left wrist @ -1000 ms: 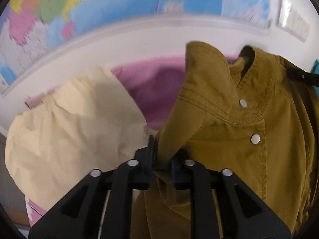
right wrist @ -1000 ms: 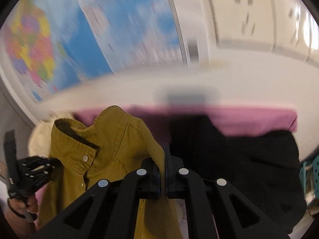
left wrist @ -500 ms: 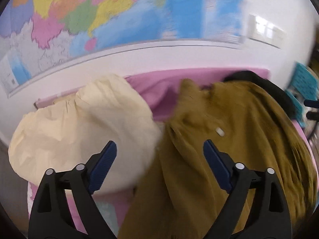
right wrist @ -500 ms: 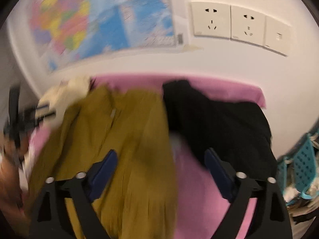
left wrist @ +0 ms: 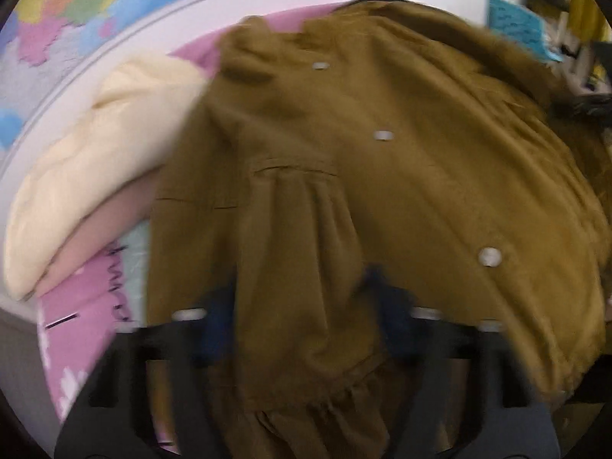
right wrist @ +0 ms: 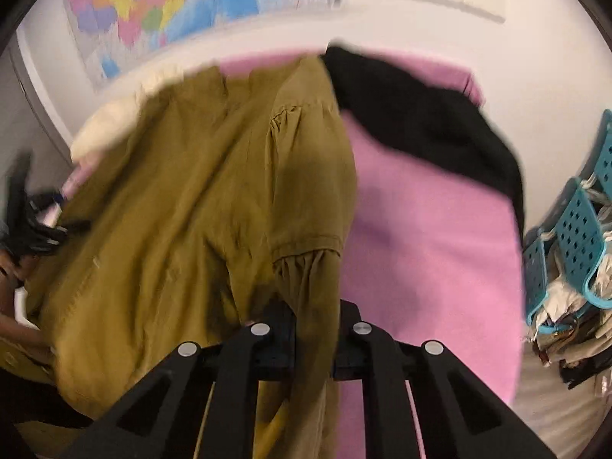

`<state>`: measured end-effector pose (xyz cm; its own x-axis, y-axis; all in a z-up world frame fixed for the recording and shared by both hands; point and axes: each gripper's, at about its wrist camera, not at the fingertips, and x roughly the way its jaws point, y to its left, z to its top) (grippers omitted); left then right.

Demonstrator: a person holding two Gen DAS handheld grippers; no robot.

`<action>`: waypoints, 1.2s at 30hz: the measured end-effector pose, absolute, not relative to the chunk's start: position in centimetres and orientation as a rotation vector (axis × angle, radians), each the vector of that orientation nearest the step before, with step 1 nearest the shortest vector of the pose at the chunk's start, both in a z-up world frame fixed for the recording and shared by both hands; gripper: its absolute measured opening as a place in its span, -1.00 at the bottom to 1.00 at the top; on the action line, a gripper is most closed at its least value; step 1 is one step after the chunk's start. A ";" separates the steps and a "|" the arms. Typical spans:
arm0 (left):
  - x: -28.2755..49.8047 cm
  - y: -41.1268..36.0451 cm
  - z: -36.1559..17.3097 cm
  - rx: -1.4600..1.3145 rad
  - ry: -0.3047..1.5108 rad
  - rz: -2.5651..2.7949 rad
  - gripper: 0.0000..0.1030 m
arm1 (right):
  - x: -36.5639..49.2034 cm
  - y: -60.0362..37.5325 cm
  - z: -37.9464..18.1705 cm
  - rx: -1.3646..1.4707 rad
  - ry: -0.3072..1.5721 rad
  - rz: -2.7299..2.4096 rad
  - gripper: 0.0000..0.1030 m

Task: Fold large clothes
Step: 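Lower the jacket onto the pink sheet with both grippers and release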

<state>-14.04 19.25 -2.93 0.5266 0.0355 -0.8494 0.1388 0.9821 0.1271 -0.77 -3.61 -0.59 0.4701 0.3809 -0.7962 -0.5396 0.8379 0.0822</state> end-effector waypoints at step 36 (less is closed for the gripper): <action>-12.2 39.6 2.0 -0.517 0.827 0.453 0.43 | 0.2 -13.5 -3.6 -0.180 0.986 0.307 0.39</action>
<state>-12.18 39.57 1.97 0.5967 0.1766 -0.7828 -0.5645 0.7857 -0.2531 0.21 -13.47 -3.61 0.5140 0.1733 -0.8401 -0.3348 0.9422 -0.0104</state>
